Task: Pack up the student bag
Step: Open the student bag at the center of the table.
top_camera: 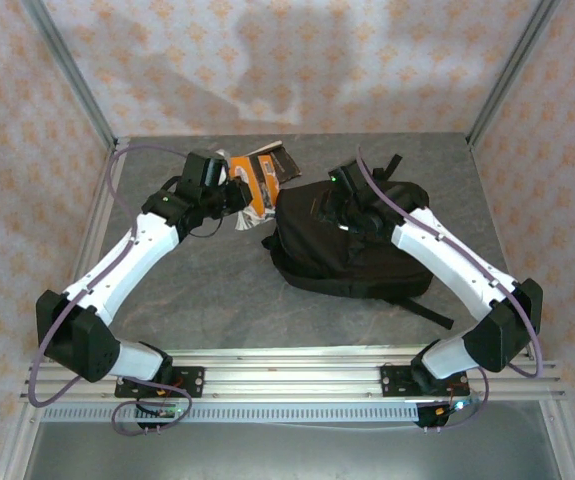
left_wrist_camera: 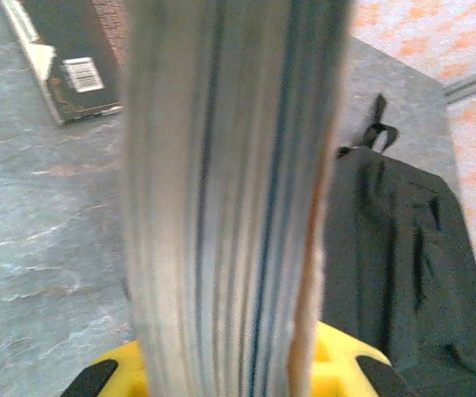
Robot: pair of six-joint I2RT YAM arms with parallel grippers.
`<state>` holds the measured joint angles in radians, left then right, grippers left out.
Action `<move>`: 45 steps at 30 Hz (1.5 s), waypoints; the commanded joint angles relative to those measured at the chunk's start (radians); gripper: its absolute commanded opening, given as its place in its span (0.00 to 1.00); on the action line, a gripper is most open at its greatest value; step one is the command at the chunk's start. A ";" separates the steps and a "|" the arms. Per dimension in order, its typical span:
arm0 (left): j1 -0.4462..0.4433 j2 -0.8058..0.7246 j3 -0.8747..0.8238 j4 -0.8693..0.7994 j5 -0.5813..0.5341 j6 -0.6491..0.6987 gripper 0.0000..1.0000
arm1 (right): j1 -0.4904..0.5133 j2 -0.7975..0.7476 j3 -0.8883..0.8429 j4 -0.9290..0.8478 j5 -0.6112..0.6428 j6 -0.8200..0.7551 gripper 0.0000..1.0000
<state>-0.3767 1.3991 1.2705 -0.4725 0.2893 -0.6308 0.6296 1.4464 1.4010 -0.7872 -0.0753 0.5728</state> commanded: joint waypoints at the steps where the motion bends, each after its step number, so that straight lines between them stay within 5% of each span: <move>1: 0.006 -0.057 -0.009 0.158 0.098 -0.024 0.00 | 0.005 0.003 0.035 -0.024 0.010 -0.034 0.68; 16: -0.006 -0.113 -0.027 0.213 0.213 -0.102 0.00 | 0.000 0.082 0.094 -0.032 0.053 -0.082 0.72; 20: -0.018 -0.112 -0.049 0.267 0.254 -0.159 0.00 | -0.011 0.073 0.108 -0.044 0.057 -0.081 0.83; 31: -0.057 -0.096 -0.118 0.421 0.323 -0.300 0.00 | -0.141 -0.045 0.010 0.099 -0.138 -0.046 0.99; 40: -0.128 -0.027 -0.093 0.499 0.352 -0.350 0.00 | -0.171 -0.019 0.036 0.141 -0.266 -0.042 0.99; 45: -0.145 -0.005 -0.090 0.503 0.360 -0.355 0.00 | -0.171 0.009 0.057 0.041 -0.183 -0.050 0.97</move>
<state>-0.5110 1.3964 1.1435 -0.0742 0.6052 -0.9726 0.4610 1.4384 1.4300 -0.6846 -0.3027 0.5217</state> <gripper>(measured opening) 0.114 0.978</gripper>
